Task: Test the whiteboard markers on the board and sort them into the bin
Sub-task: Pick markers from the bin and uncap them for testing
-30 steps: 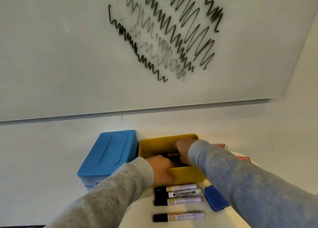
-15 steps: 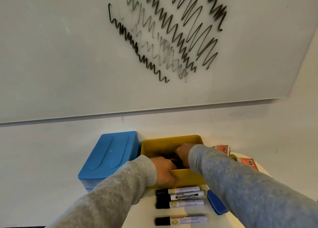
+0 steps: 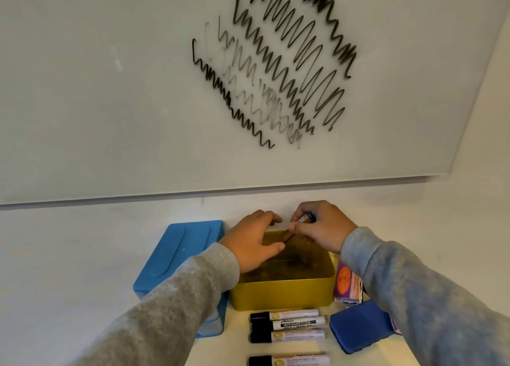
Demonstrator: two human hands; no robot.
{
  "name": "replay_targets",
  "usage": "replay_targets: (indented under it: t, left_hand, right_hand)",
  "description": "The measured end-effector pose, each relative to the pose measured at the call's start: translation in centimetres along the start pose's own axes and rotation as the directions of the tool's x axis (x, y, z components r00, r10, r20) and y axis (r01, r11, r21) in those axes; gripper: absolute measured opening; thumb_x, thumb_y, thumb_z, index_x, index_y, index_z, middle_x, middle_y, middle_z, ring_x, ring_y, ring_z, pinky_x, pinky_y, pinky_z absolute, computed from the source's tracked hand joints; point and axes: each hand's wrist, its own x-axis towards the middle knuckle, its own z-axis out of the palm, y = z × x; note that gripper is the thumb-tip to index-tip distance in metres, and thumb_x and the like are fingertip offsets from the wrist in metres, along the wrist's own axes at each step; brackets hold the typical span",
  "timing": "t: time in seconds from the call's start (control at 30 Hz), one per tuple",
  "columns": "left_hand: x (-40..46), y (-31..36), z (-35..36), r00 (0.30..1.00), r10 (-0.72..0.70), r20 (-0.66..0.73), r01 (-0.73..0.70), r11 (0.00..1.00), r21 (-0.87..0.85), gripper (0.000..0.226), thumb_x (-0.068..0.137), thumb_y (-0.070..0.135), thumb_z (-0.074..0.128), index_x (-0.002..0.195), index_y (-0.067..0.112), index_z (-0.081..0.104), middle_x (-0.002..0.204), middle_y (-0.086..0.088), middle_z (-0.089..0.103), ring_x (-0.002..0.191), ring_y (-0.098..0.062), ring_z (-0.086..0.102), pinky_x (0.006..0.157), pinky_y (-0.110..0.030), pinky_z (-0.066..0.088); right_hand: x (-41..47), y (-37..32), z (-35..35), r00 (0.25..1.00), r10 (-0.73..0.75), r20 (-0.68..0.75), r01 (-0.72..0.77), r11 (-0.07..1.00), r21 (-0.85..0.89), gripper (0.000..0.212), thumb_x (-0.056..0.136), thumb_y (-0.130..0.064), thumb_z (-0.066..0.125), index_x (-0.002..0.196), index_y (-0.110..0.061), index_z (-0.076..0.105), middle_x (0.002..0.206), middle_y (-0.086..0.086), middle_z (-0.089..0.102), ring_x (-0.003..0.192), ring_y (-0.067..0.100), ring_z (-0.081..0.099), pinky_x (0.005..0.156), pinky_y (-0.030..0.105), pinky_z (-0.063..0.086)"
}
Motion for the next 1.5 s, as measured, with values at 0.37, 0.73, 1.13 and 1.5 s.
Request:
replay_targets:
  t: [0.37,0.73,1.13,1.5]
  left_hand:
    - [-2.5,3.0,-0.7,0.982,0.110,-0.156,-0.121,0.991,-0.060,0.017,0.100,0.040,0.052,0.117,0.036,0.047,0.084,0.011,0.060,0.073,-0.008,0.060,0.065,-0.019,0.048]
    - [-5.9,5.5,-2.1,0.962,0.127,-0.243,-0.192,0.945,-0.265,0.015,0.102,0.039,0.047,0.106,0.032,0.060,0.061,0.002,0.054,0.052,-0.006,0.043,0.052,-0.023,0.037]
    - [-9.4,3.8,-1.3,0.958,0.082,-0.274,-0.161,0.946,-0.280,0.018,0.099,0.044,0.050,0.090,0.031,0.059,0.066,0.005,0.058,0.056,-0.006,0.050,0.053,-0.018,0.037]
    - [-11.0,4.6,-1.3,0.951,0.086,-0.297,-0.200,0.904,-0.377,0.026,0.101,0.040,0.048,0.083,0.025,0.059,0.063,0.002,0.054,0.055,-0.012,0.048,0.052,-0.031,0.039]
  right_hand:
    - [-4.9,-1.4,0.5,0.983,0.150,-0.107,-0.030,0.703,0.711,0.015,0.089,-0.021,0.075,0.083,-0.013,0.065,0.066,0.008,0.061,0.055,0.018,0.052,0.052,0.028,0.039]
    - [-7.0,-4.1,0.8,0.984,0.150,0.094,-0.145,0.380,0.914,0.020,0.083,-0.027,0.073,0.071,-0.016,0.062,0.062,0.004,0.052,0.051,0.013,0.041,0.050,0.023,0.032]
    - [-7.7,-5.0,2.0,0.996,0.066,0.066,-0.092,0.563,0.821,0.018,0.084,-0.025,0.074,0.080,-0.013,0.061,0.064,0.006,0.052,0.053,0.014,0.046,0.052,0.024,0.034]
    - [-8.4,-5.9,2.6,0.994,-0.076,0.079,-0.018,0.602,0.798,0.016,0.080,-0.023,0.081,0.078,-0.009,0.073,0.082,0.019,0.053,0.056,0.015,0.045,0.050,0.026,0.032]
